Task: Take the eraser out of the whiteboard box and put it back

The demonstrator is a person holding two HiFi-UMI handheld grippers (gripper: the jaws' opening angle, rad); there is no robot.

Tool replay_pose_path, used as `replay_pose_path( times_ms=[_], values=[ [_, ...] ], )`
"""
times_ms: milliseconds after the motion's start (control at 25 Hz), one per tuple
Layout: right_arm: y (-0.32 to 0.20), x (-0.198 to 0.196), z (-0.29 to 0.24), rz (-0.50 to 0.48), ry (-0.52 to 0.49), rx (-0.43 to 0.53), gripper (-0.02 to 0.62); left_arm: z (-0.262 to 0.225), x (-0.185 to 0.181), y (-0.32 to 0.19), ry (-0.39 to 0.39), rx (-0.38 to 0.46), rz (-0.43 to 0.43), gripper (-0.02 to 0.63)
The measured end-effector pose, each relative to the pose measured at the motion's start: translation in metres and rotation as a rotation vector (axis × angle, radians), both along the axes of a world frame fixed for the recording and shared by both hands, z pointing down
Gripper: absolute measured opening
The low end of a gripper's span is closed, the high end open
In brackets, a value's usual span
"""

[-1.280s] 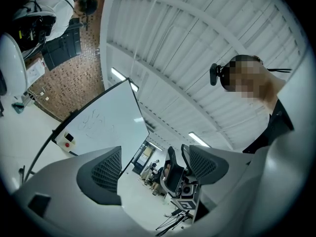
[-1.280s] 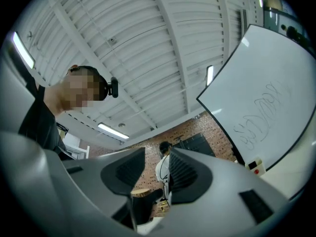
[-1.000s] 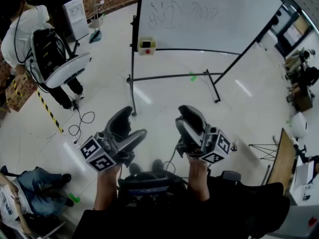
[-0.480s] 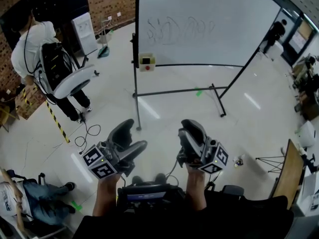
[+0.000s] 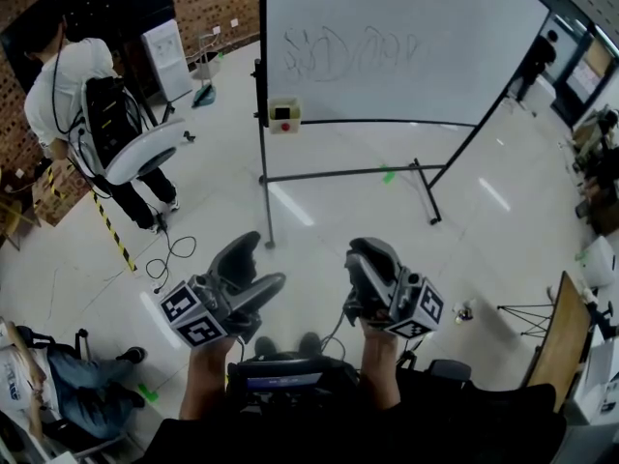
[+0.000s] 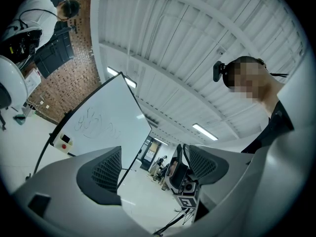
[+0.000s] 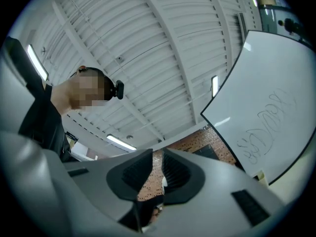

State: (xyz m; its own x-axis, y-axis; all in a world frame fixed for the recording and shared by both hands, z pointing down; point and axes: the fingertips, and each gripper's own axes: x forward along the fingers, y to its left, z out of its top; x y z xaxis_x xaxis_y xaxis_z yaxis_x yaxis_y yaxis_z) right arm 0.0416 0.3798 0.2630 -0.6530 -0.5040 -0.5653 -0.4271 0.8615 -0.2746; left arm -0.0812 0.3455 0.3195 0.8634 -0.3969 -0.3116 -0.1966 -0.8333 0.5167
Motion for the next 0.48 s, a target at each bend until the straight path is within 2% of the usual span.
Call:
replay_pose_path(
  times_ms=[480],
  values=[
    [0.004, 0.013, 0.01, -0.001, 0.008, -0.021, 0.077, 0.007, 0.015, 0.005, 0.002, -0.019, 0.006, 0.428]
  ],
)
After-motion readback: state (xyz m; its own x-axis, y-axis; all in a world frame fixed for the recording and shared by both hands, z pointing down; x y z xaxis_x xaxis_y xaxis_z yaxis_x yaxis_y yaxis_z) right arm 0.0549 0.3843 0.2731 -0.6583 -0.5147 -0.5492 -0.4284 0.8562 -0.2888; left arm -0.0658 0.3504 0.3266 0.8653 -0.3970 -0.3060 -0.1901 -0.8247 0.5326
